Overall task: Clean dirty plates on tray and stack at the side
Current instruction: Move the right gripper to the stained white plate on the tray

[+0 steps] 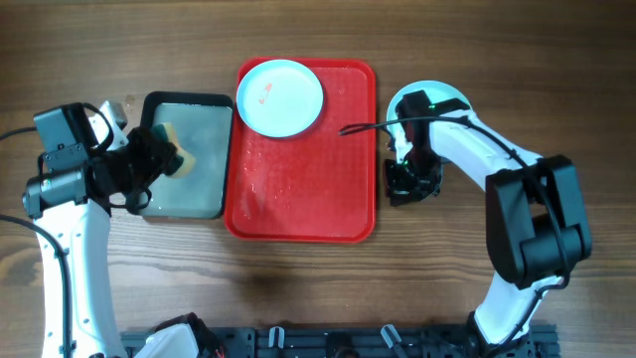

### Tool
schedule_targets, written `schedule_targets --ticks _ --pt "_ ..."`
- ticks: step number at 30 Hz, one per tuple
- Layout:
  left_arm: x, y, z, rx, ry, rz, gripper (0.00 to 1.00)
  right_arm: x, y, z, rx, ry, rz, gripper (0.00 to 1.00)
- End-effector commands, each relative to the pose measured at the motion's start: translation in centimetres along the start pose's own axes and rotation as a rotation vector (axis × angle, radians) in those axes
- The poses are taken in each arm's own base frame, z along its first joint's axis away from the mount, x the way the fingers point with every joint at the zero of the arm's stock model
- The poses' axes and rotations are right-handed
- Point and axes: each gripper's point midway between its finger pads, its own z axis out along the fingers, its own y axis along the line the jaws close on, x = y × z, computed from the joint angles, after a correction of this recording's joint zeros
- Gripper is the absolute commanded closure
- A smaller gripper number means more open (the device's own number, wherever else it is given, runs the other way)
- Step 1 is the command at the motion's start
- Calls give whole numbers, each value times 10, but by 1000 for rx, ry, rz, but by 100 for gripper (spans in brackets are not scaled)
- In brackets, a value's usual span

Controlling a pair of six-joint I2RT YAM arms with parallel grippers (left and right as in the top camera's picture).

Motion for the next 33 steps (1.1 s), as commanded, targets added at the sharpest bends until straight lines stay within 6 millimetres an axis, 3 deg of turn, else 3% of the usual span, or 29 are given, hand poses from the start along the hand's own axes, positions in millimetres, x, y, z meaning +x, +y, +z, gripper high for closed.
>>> schedule_targets --ticks 1,19,33 --pt "-3 -6 -6 24 -14 23 96 5 9 -1 -13 -2 -1 96" --pt "-4 -7 -6 24 -14 24 96 20 36 10 15 23 -83 96" --pt "-3 -7 -6 25 -14 24 96 20 36 10 16 23 -68 96"
